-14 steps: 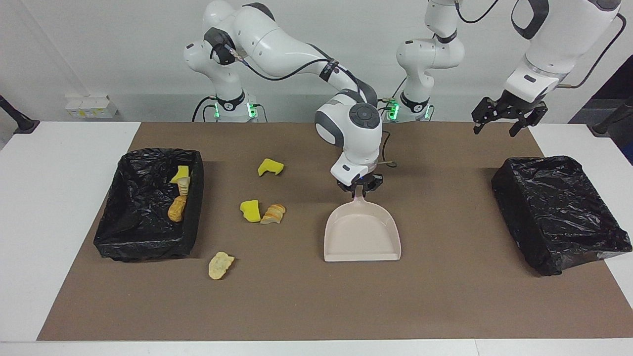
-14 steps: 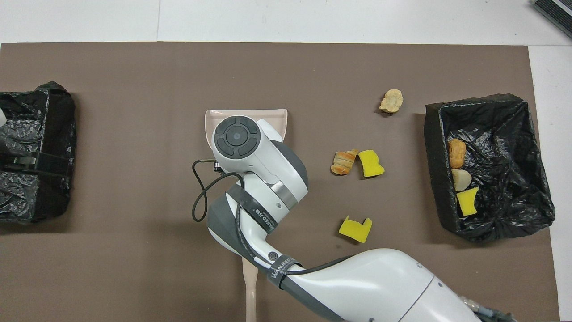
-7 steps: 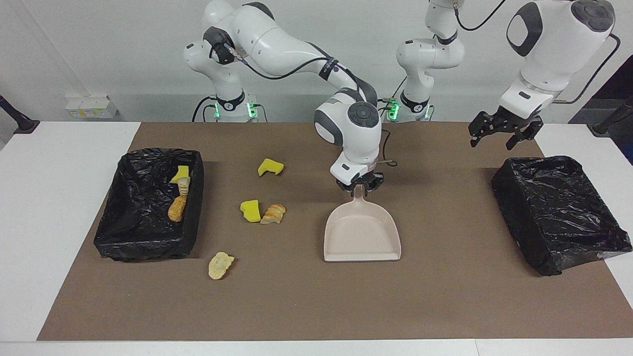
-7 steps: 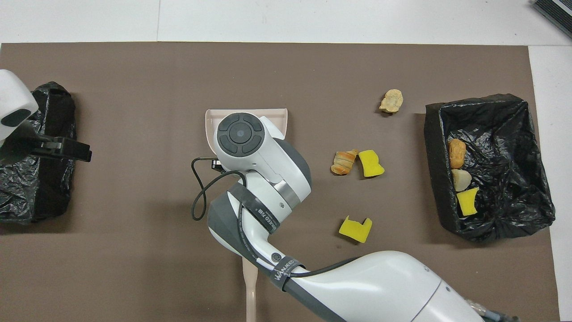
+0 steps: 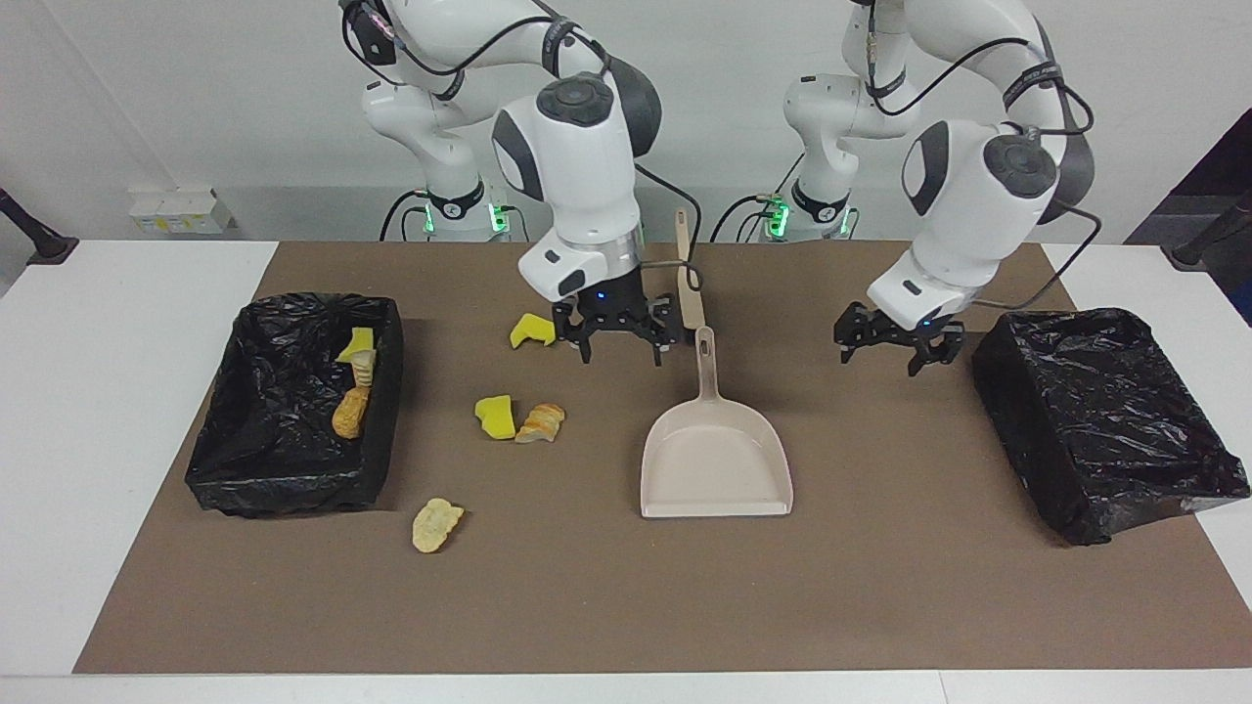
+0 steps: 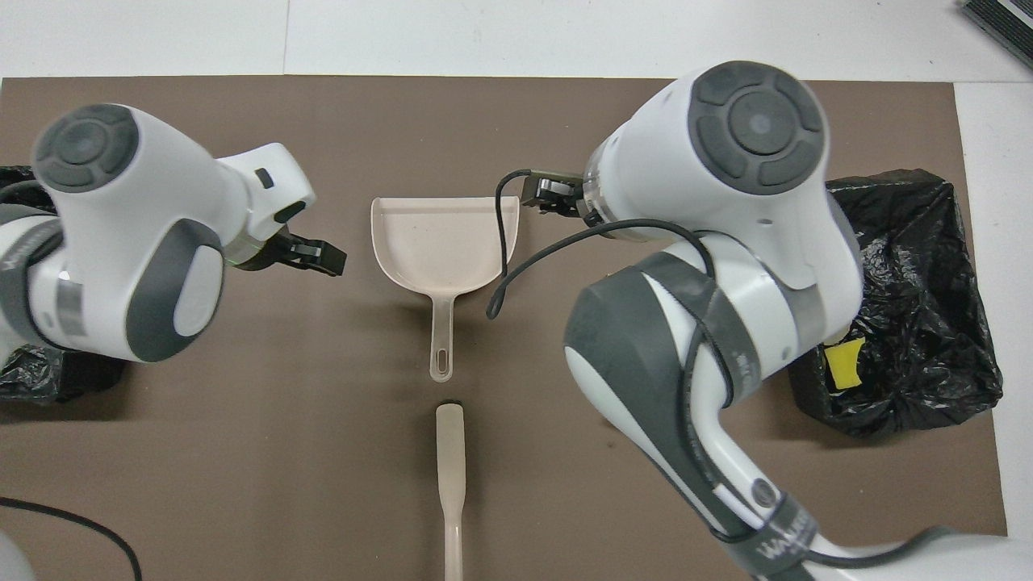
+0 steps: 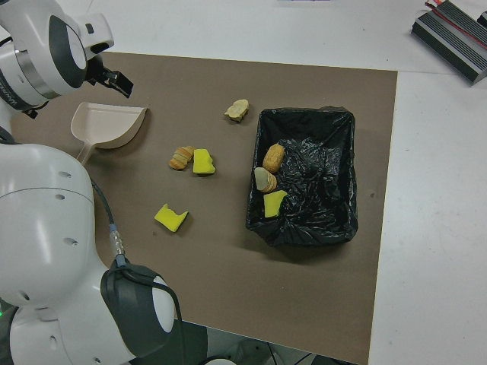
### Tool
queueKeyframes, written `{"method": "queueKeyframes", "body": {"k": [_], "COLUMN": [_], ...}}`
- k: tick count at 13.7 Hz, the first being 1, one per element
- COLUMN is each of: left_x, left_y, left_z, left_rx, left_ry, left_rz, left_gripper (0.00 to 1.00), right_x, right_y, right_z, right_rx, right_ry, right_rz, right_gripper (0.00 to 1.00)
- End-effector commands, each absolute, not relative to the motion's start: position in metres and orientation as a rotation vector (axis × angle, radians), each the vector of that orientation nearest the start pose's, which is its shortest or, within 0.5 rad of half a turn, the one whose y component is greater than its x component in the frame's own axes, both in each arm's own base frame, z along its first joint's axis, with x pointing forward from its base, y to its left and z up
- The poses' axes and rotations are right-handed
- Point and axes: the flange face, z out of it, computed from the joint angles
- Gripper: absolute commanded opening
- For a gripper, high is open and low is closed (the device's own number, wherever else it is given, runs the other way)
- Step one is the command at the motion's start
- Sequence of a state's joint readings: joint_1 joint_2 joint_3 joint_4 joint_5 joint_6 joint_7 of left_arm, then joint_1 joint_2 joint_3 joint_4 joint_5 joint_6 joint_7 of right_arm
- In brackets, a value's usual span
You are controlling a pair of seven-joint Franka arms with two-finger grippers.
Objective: Sweep and dump trash in bin
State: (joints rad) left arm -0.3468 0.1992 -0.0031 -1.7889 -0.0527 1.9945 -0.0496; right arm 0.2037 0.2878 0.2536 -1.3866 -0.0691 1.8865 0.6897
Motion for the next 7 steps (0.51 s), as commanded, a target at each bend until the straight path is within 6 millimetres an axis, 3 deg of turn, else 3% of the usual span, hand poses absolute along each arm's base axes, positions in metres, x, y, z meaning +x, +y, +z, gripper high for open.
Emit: {"method": "queueKeyframes", "body": {"k": [1, 4, 6, 7], "left_x": [0.554, 0.515, 0.492, 0.488], "left_y": [-0.263, -0.314, -0.334, -0.334], "left_z": [0.414, 0.396, 0.379, 0.373], "left_rx": [-3.168, -3.163, -3.171, -3.170], "left_ry": [0.410, 0.415, 0.401, 0.404], "left_rz": [-0.005, 0.016, -0.009, -0.010], "left_gripper": [1.00, 1.00, 1.00, 1.00], "right_x": [0.600, 0.576, 0.558, 0.549], "right_y": [0.211, 0.166, 0.158, 0.156], "right_z": [0.606, 0.643, 0.649, 0.655], "right_rx": [-3.024, -3.088, -3.136, -3.147], "right_ry": [0.325, 0.291, 0.277, 0.274], "right_rz": [-0.294, -0.246, -0.142, -0.120], "right_gripper": [1.00, 1.00, 1.00, 1.00]}}
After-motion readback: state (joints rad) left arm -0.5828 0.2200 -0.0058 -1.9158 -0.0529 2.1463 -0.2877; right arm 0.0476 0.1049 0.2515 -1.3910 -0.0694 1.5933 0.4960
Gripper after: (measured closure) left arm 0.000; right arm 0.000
